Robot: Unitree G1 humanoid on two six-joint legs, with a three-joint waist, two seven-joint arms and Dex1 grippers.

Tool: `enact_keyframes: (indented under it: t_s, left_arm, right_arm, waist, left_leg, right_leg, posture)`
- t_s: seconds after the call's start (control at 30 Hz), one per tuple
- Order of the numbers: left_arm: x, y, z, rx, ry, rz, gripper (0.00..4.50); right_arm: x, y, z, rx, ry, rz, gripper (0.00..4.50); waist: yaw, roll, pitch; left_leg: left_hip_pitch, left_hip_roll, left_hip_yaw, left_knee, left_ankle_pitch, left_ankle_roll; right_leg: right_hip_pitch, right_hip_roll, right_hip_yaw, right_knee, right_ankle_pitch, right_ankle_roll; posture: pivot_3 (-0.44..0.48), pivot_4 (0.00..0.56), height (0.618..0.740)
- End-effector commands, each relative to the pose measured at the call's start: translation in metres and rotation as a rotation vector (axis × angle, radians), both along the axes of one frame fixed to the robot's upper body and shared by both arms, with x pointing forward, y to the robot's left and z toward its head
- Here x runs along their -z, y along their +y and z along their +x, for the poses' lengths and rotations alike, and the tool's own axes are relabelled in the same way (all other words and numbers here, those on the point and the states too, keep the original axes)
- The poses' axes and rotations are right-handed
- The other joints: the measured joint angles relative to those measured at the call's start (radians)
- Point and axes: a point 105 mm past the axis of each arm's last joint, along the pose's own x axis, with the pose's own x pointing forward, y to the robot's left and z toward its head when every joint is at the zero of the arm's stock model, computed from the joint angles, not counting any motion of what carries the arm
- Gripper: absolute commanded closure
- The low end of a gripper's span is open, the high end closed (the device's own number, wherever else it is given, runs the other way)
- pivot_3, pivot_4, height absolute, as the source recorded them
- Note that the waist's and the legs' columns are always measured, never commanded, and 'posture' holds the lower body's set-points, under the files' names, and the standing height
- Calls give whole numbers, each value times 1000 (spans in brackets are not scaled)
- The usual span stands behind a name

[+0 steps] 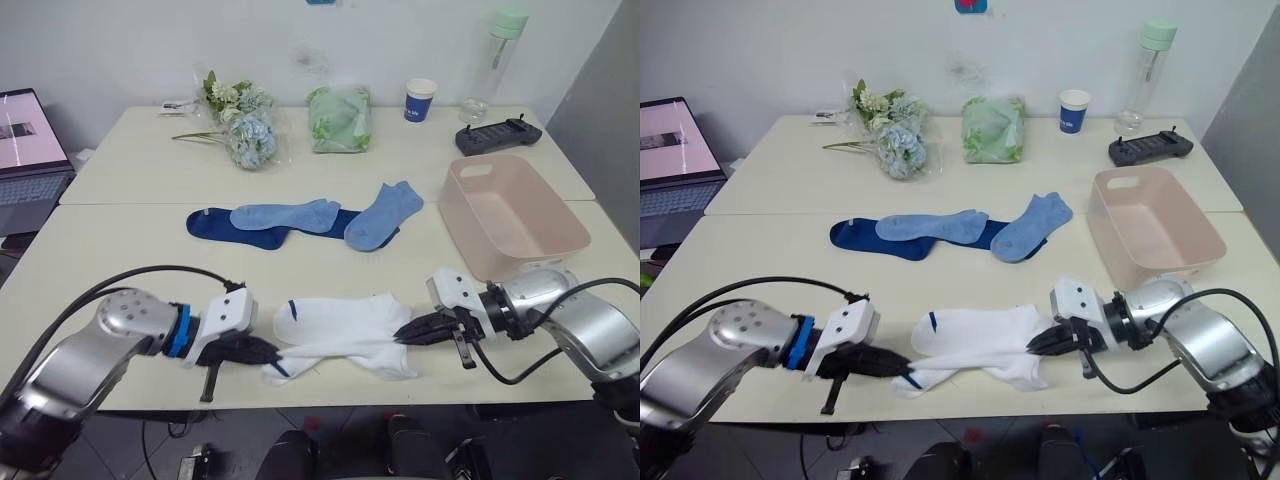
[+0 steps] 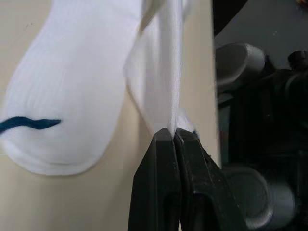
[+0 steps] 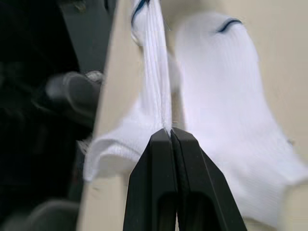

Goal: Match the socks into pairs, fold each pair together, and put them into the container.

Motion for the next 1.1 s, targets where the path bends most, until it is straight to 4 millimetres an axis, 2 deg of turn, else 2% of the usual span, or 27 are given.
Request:
enact_keyframes:
  t_s: [0.03,0.23,0.37,0.53,0.77,1.1]
  left_arm:
    - [0,0,14,27,-33,28,4500]
    - [-1,-1,30,49,-53,53,4500]
    - [4,-5,48,107,-109,118,4500]
    - [0,-9,63,136,-160,141,4500]
    - [1,-8,74,159,-196,182,4500]
    - [4,-14,78,187,-211,184,4500]
  right_arm:
    - [-5,5,15,-21,-89,1,4468]
    - [0,6,28,-44,-148,-23,4468]
    - [3,9,43,-8,-200,-13,4468]
    - [4,7,50,8,-224,-15,4468]
    - [1,10,54,17,-244,-4,4468]
    - [3,13,61,-1,-274,-28,4468]
  waist:
    - [-1,0,0]
    - [-2,0,0]
    - [-1,0,0]
    - [-2,0,0]
    - [-4,0,0]
    - [-4,0,0]
  left_leg:
    - [0,0,0,0,0,0]
    - [-1,-1,0,0,0,-1]
    - [-1,0,-1,1,0,0]
    - [-2,-1,-1,3,0,-1]
    - [-2,-1,-1,4,0,-1]
    - [-2,-1,-1,5,0,-1]
  right_leg:
    - [0,0,0,0,0,0]
    - [-2,0,1,-1,0,0]
    - [-1,0,0,1,0,0]
    - [-1,0,0,1,0,0]
    - [-1,0,0,2,0,0]
    - [-1,0,0,2,0,0]
  posture:
    - [0,150,740]
    - [0,150,740]
    - [0,150,740]
    - [0,150,740]
    - [0,150,740]
    - [0,150,740]
